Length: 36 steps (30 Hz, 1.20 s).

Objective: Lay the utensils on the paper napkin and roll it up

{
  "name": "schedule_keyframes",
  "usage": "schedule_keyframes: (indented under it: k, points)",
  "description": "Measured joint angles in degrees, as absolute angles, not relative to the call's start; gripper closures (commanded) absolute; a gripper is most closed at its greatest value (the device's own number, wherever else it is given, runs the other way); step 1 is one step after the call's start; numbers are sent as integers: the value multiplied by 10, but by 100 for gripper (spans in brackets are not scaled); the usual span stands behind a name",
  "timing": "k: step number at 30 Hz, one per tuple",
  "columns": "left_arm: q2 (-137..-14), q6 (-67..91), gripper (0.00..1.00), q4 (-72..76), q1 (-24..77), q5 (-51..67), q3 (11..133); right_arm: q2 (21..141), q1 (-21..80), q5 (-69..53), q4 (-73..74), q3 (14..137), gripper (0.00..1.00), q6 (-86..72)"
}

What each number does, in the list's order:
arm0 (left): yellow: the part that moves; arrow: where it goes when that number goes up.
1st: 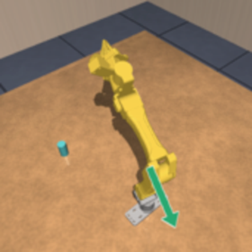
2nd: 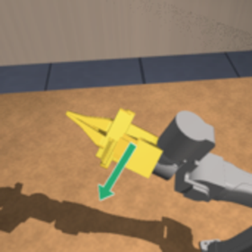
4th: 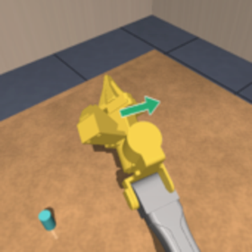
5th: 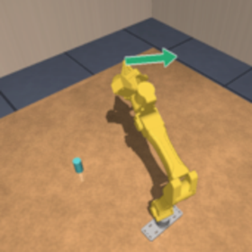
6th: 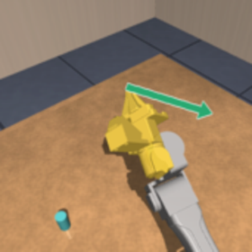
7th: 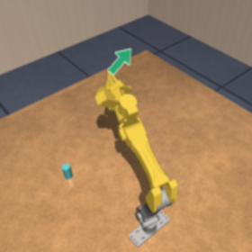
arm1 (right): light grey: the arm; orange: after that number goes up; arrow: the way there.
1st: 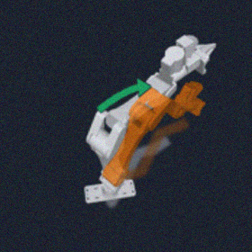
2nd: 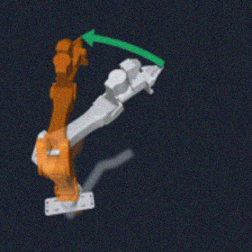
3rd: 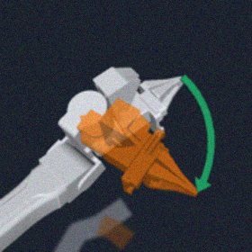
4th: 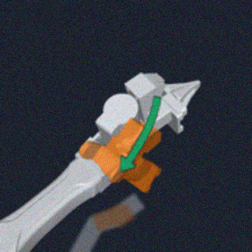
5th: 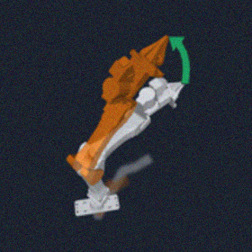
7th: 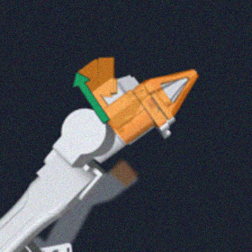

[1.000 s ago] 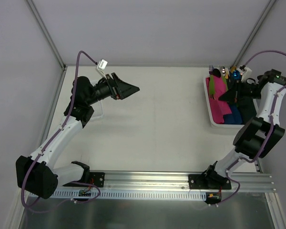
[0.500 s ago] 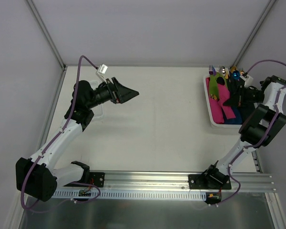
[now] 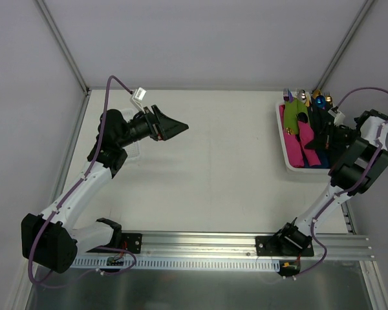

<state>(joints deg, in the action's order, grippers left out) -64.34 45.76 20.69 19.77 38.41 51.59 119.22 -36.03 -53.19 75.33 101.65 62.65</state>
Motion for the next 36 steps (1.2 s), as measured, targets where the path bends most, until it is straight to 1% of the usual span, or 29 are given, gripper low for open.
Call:
schedule_keyframes:
  k: [6, 10, 16, 18, 19, 21, 22, 27, 28, 36]
  points:
    - [-643, 458, 1, 207, 198, 384, 516, 1203, -370, -531, 752, 1009, 100, 602]
    - [-643, 458, 1, 207, 198, 384, 516, 1204, -374, -527, 741, 987, 97, 573]
    - [-643, 458, 1, 207, 198, 383, 511, 1200, -376, -530, 709, 962, 97, 524]
    - [-644, 458, 1, 207, 198, 383, 510, 1196, -376, -530, 695, 952, 95, 509]
    - [-644, 458, 1, 206, 198, 383, 509, 1194, -376, -530, 689, 948, 91, 501]
    - [-644, 458, 1, 206, 198, 383, 508, 1192, -377, -530, 682, 944, 87, 488]
    - [-644, 458, 1, 206, 198, 383, 508, 1191, -377, -530, 680, 943, 83, 482]
    - [-644, 458, 1, 207, 198, 383, 508, 1189, -376, -524, 670, 935, 71, 455]
    - [-644, 458, 1, 207, 198, 383, 508, 1189, -376, -521, 669, 935, 66, 454]
    - [-644, 456, 1, 203, 198, 382, 508, 1189, -375, -494, 691, 960, 53, 453]
